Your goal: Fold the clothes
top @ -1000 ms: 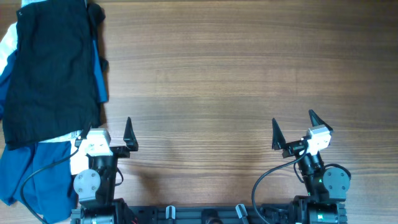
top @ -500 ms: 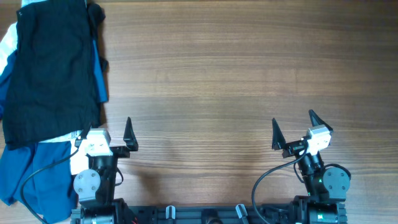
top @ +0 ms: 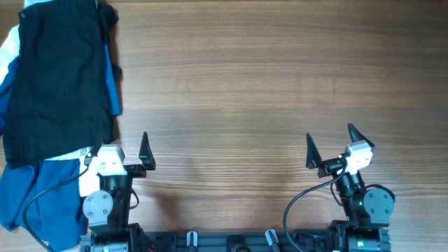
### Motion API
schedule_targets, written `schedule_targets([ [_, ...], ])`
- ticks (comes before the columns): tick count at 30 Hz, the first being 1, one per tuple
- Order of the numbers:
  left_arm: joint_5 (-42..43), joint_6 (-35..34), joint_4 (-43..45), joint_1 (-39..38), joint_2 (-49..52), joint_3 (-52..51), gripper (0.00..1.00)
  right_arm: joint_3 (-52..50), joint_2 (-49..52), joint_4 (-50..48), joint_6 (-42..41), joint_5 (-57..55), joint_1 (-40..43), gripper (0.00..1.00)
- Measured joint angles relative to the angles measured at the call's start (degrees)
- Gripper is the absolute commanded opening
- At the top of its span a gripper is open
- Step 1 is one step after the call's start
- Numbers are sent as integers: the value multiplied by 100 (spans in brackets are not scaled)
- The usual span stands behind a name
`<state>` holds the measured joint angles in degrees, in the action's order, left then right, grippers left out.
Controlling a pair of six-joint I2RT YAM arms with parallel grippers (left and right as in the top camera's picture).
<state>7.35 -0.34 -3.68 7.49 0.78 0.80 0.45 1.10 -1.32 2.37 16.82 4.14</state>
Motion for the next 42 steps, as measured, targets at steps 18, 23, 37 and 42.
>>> schedule_targets([
  [18,0,0,0,0,0,0,100,0,0,-2,0,-83,0,100],
  [23,0,0,20,0,0,0,100,-4,0,-476,-2,-57,0,100],
  [37,549,-4,-326,0,1609,1491,100,1617,2225,-1086,181,184,0,100],
  [42,638,-11,-1878,0,3926,3700,100,3906,4684,-267,306,682,0,100],
])
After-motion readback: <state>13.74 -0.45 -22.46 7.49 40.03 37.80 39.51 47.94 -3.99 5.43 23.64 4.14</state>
